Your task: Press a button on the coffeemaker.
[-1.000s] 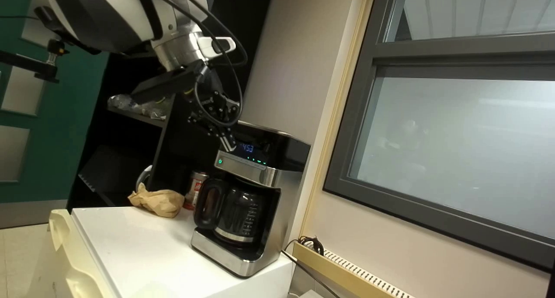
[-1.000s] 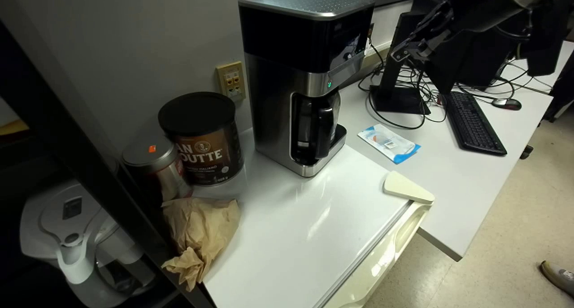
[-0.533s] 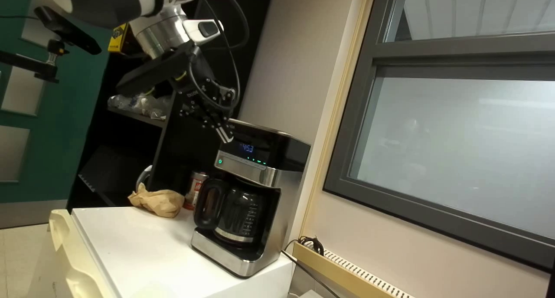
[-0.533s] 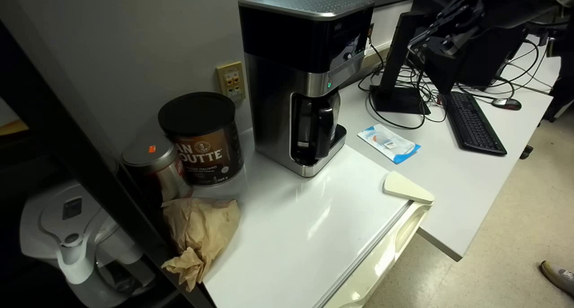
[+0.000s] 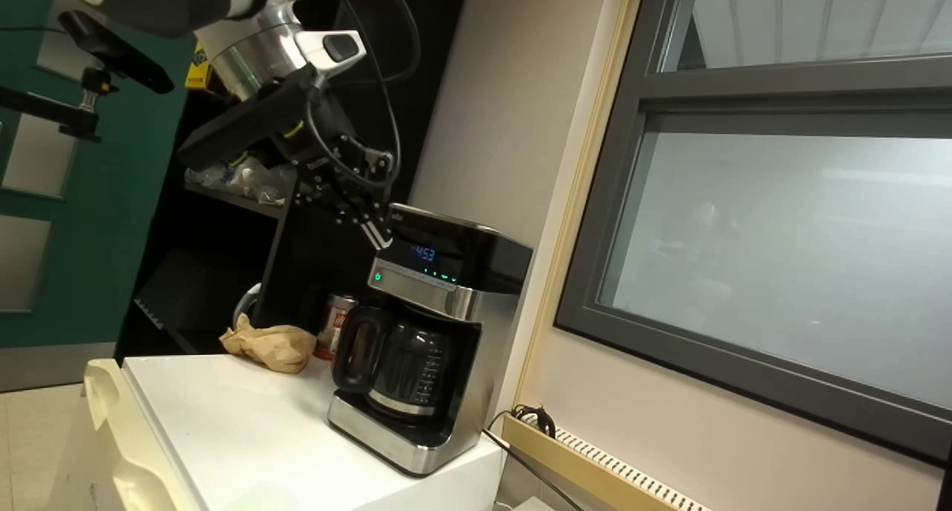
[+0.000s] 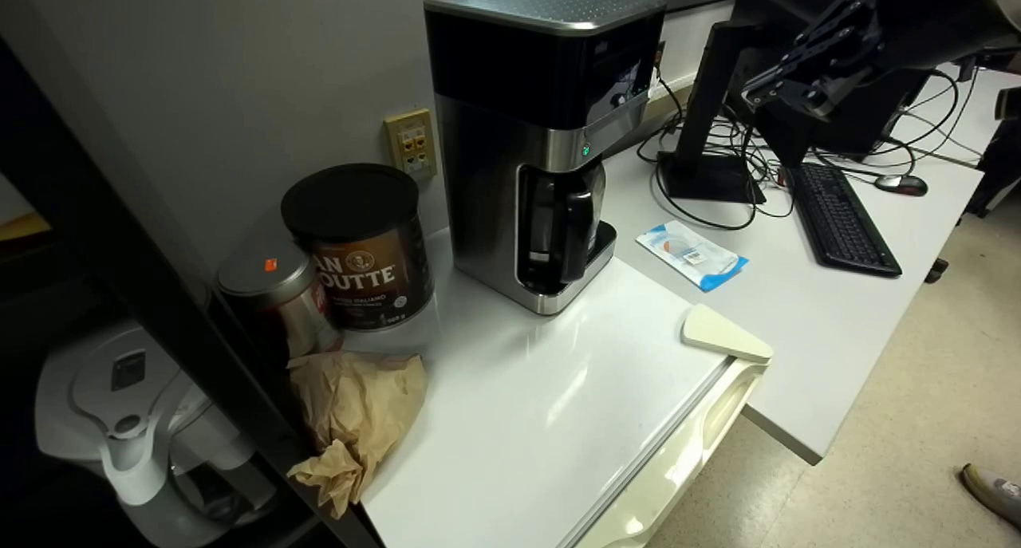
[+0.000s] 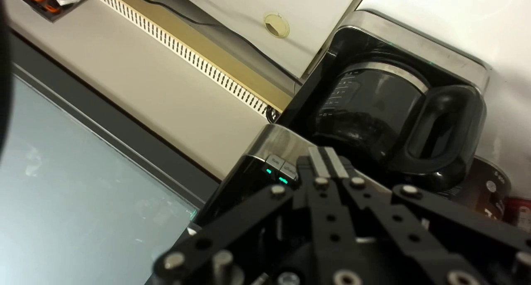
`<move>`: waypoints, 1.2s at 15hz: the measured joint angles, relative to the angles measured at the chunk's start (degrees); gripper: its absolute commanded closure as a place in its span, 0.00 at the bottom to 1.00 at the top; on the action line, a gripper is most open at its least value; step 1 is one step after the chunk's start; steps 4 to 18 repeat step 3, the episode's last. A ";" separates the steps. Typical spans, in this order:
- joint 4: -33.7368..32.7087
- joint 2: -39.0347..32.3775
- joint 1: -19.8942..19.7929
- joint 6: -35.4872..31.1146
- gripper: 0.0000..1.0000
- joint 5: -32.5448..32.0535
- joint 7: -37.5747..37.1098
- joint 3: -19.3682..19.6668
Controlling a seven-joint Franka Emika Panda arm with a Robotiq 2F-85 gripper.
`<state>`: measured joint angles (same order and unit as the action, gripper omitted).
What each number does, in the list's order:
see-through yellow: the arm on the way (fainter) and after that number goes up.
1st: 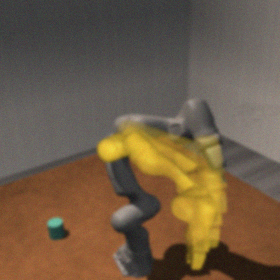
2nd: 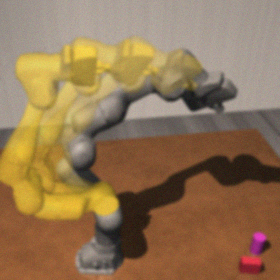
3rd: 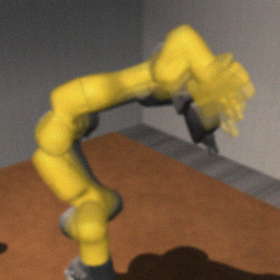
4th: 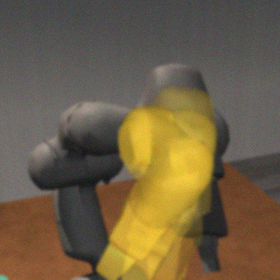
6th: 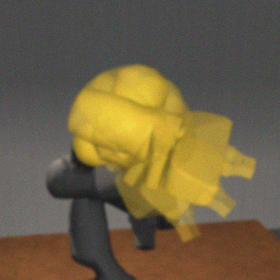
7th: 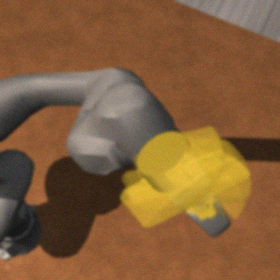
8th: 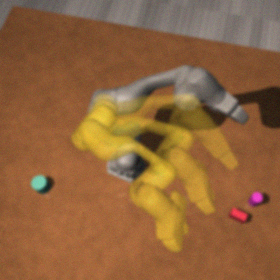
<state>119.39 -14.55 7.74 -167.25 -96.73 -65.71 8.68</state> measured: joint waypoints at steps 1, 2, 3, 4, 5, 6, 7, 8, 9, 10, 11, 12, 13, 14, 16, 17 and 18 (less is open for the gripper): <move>0.09 0.05 0.00 0.10 0.99 -0.52 -0.50 -0.02; 0.19 0.11 0.00 0.21 0.99 -0.93 -0.83 -0.06; 0.29 0.20 0.00 0.32 0.99 -1.33 -1.09 -0.10; 0.29 0.20 0.00 0.32 0.99 -1.33 -1.09 -0.10; 0.29 0.20 0.00 0.32 0.99 -1.33 -1.09 -0.10; 0.29 0.20 0.00 0.32 0.99 -1.33 -1.09 -0.10; 0.29 0.20 0.00 0.32 0.99 -1.33 -1.09 -0.10; 0.29 0.20 0.00 0.32 0.99 -1.33 -1.09 -0.10; 0.29 0.20 0.00 0.32 0.99 -1.33 -1.09 -0.10; 0.29 0.20 0.00 0.32 0.99 -1.33 -1.09 -0.10; 0.29 0.20 0.00 0.32 0.99 -1.33 -1.09 -0.10; 0.29 0.20 0.00 0.32 0.99 -1.33 -1.09 -0.10; 0.29 0.20 0.00 0.32 0.99 -1.33 -1.09 -0.10; 0.29 0.20 0.00 0.32 0.99 -1.33 -1.09 -0.10; 0.29 0.20 0.00 0.32 0.99 -1.33 -1.09 -0.10; 0.29 0.20 0.00 0.32 0.99 -1.33 -1.09 -0.10; 0.29 0.20 0.00 0.32 0.99 -1.33 -1.09 -0.10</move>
